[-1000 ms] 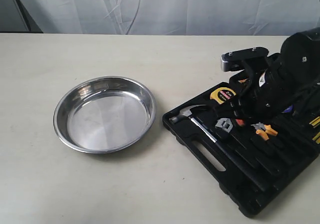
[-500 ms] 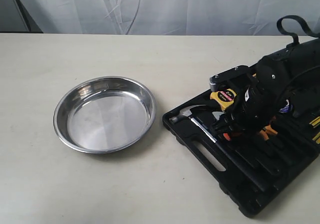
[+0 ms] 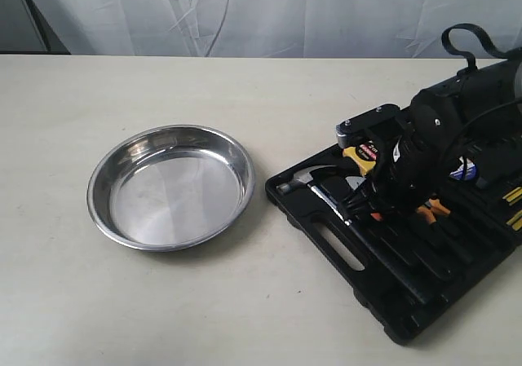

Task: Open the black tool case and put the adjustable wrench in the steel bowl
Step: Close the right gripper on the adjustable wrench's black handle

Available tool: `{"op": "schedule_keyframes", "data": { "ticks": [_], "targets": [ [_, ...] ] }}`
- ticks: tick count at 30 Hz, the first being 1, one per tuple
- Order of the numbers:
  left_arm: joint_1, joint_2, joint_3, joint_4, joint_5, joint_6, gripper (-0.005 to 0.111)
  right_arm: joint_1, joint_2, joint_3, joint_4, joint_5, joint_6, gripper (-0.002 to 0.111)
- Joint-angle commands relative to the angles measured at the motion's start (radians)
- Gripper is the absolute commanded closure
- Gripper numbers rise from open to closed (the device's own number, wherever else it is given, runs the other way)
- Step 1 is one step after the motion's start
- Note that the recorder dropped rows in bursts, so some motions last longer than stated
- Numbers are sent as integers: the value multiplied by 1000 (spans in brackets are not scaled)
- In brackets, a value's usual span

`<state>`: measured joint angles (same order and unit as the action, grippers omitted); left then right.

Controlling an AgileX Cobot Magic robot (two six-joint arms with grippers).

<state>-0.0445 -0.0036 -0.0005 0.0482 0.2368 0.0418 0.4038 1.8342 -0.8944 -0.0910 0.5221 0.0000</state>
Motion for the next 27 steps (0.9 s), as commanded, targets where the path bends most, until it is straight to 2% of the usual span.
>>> {"op": "schedule_keyframes", "data": {
  "ticks": [1,13,21,23,27],
  "targets": [
    [2,4,1,-2,2,-4,106,-6,38,23,16,8,0,109],
    [2,4,1,-2,2,-4,106,-6,-139,23,26,18,0,109],
    [2,4,1,-2,2,-4,106,-6,-146,23,52,16,0,109],
    [2,4,1,-2,2,-4,106,-6,-137,23,52,11,-9,104],
    [2,4,1,-2,2,-4,106,-6,-96,23,38,-8,-17,74]
  ]
}}
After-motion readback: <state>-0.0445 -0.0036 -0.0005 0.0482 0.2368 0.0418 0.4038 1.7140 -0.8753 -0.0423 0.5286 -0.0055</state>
